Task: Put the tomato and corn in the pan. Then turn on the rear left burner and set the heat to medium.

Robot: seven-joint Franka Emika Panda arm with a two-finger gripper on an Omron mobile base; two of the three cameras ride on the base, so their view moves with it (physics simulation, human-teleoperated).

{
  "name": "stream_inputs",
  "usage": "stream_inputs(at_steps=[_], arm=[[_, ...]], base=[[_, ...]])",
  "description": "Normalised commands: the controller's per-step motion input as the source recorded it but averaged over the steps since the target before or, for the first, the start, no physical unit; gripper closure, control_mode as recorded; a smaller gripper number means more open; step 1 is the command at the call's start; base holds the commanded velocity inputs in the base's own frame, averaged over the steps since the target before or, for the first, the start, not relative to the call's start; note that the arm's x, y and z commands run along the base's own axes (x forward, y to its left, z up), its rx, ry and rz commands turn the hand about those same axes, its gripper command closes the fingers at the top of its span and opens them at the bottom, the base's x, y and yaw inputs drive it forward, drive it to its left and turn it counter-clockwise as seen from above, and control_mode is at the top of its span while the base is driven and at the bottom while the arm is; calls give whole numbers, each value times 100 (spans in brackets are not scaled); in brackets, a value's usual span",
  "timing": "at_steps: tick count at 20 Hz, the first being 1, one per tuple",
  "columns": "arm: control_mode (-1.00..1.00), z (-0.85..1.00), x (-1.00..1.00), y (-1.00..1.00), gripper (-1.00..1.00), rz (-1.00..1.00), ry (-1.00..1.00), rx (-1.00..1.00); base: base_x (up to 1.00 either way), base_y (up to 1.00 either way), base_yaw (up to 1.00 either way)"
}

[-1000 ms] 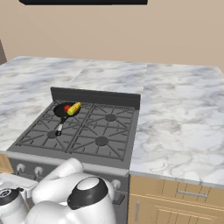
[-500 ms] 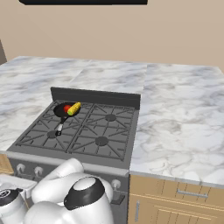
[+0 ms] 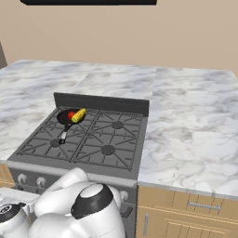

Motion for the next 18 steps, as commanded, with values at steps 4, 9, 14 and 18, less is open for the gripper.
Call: stream_inputs(at_steps=[4,9,14,18], arm=[[-100,0,32,-12,-100,0,0,0],[-100,0,60,-5,-100,0,0,0],[-100,-12,64,-11,-100,0,0,0],[-100,-38,61,-32,-100,0,0,0]], base=[[0,0,0],[0,0,0],[0,0,0],[0,0,0]])
